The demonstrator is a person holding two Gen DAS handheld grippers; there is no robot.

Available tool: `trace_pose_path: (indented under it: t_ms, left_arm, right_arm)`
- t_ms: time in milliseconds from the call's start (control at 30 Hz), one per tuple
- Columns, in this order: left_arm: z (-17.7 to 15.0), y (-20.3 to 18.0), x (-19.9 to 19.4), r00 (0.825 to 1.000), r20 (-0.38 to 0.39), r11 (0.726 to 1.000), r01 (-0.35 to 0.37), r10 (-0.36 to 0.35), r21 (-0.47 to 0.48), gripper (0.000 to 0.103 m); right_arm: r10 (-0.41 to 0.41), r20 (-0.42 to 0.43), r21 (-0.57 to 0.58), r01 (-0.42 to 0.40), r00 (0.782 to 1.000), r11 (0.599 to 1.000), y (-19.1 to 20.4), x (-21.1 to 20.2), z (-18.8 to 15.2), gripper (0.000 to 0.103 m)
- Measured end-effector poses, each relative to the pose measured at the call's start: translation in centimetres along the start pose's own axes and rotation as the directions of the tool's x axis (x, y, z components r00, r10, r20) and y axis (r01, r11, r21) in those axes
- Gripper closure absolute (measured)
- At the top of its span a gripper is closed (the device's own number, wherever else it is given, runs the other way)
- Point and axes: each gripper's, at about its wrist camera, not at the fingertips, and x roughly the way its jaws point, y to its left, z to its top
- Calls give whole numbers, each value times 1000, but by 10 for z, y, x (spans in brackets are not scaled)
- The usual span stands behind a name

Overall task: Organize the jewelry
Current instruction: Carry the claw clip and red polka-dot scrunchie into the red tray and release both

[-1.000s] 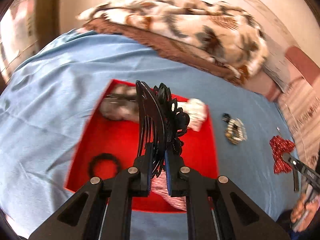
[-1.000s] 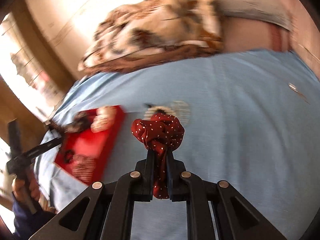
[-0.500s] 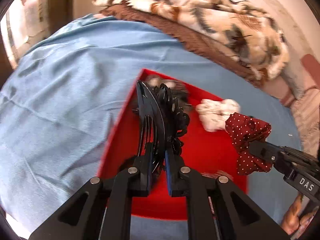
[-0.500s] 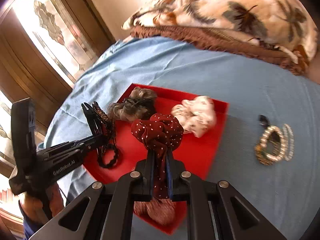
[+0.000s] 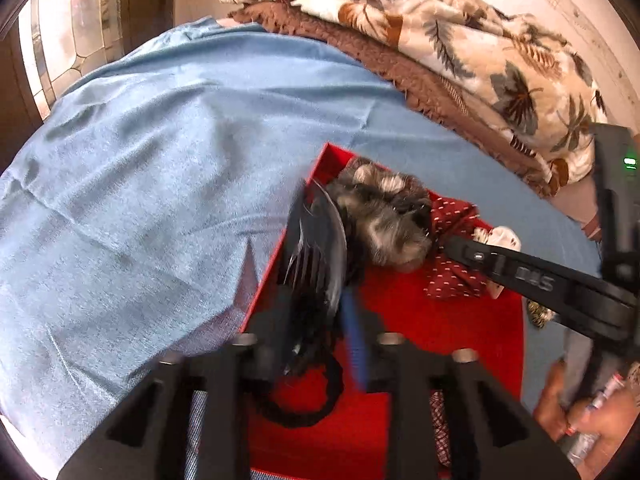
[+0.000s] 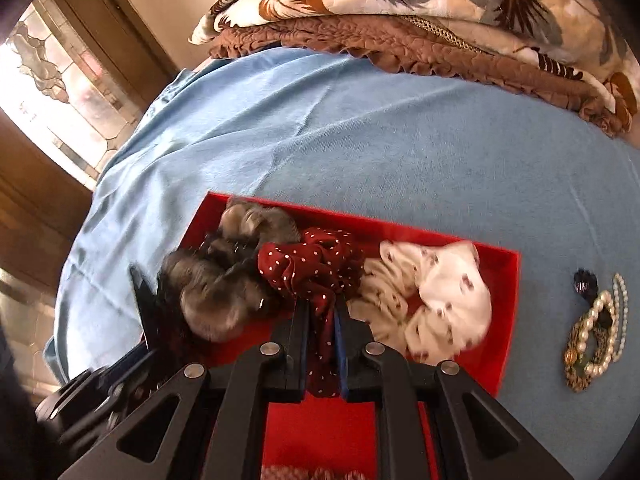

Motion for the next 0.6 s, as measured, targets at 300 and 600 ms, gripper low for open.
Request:
trace_pose_path:
  t_ms: [300,600]
  left_arm:
    - [-1,5,-29,993,112,999,27,-23,-32,50]
    - [-11,3,-49,975,206,996,-88,86,-2,44]
  right_arm:
    - [-41,41,-57,43,998,997,12,-15,6,46]
    - [-36,102,-30,40,994,999,-28,-77,-20,37]
